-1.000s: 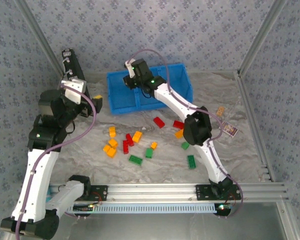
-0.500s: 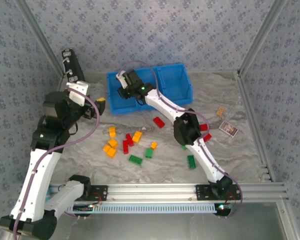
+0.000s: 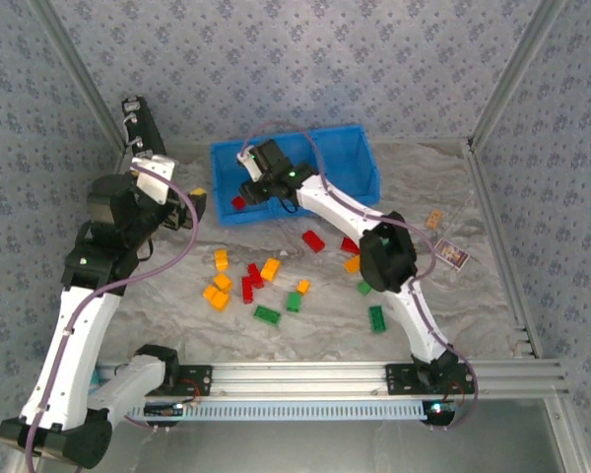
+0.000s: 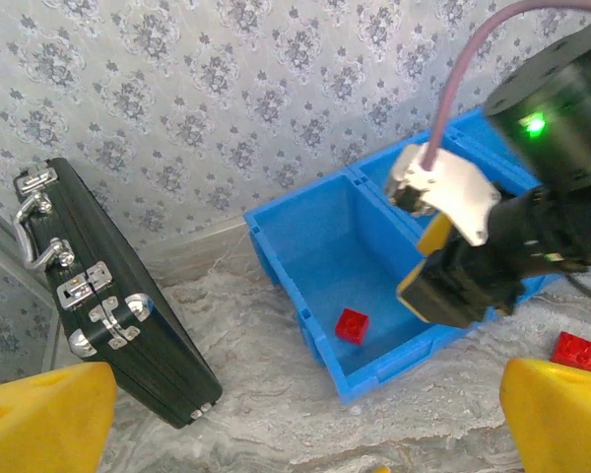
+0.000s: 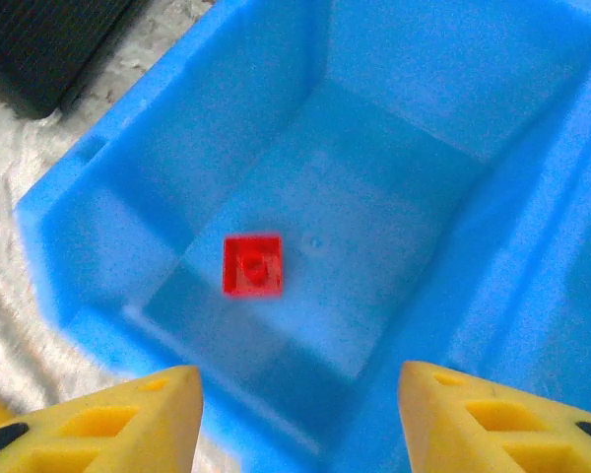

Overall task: Sort the legos into containers by color
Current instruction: Place the lego in the container, then pick up the lego from the center of the table.

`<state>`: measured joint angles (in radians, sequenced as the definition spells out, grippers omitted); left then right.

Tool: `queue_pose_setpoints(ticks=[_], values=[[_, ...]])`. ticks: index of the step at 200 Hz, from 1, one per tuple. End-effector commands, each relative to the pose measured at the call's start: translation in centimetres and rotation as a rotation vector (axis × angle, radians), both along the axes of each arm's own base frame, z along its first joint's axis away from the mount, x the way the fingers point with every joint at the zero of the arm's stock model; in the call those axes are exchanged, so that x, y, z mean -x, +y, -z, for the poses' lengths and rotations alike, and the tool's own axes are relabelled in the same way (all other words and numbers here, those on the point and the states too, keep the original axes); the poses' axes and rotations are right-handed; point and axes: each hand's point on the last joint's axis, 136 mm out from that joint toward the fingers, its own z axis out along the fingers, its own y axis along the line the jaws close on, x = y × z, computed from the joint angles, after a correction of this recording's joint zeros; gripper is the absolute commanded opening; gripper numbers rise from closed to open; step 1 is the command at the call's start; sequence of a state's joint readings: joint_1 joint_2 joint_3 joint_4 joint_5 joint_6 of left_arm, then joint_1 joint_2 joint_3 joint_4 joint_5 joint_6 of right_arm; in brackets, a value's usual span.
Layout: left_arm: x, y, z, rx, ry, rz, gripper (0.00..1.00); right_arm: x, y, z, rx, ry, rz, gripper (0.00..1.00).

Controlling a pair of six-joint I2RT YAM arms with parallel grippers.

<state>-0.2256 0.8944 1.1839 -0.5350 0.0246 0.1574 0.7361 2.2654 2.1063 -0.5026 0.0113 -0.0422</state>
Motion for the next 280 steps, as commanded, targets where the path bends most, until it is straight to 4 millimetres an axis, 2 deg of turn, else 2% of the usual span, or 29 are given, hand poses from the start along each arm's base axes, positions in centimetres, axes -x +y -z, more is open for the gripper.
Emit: queue_pose_setpoints(ticks=[1, 18, 65, 108, 122, 141, 171, 189, 237, 280], values=[[1.0, 0.3, -1.7, -0.004, -0.063, -0.003, 1.00, 3.0, -1.3, -5.5, -0.044, -0.043, 0.003, 0.57], [1.4, 0.4, -1.9, -0.001, -0.078, -0.006, 1.00, 5.2, -3.1, -5.6, -0.054, 0.024, 0.058, 0.57], [2.1, 0.5, -1.6, 0.016, -0.099, -0.006, 1.00, 12.0, -7.1, -3.5, -0.111, 0.219, 0.281, 0.57], [2.5, 0.1, -1.1, 0.011, -0.120, 0.008, 1.00, 19.1, -8.3, 0.6, -0.163, 0.400, 0.388, 0.57], [2.6, -0.1, -0.8, 0.011, -0.126, 0.016, 1.00, 20.2, -8.1, 1.5, -0.173, 0.427, 0.408, 0.57], [2.9, -0.2, -0.8, 0.008, -0.137, 0.022, 1.00, 20.6, -6.9, 2.0, -0.235, 0.464, 0.431, 0.59], [3.7, 0.1, -1.2, 0.003, -0.165, 0.011, 1.00, 19.8, -5.3, 3.0, -0.316, 0.515, 0.510, 0.71], [4.1, 0.3, -1.2, 0.005, -0.179, 0.006, 1.00, 19.0, -4.8, 4.0, -0.340, 0.535, 0.568, 0.74], [6.1, -0.3, -1.3, 0.011, -0.227, 0.075, 1.00, 17.3, -5.0, 7.5, -0.199, 0.567, 0.700, 0.76], [6.6, -0.3, -1.1, 0.052, -0.229, 0.074, 1.00, 16.9, -4.9, 10.1, -0.129, 0.602, 0.732, 0.76]])
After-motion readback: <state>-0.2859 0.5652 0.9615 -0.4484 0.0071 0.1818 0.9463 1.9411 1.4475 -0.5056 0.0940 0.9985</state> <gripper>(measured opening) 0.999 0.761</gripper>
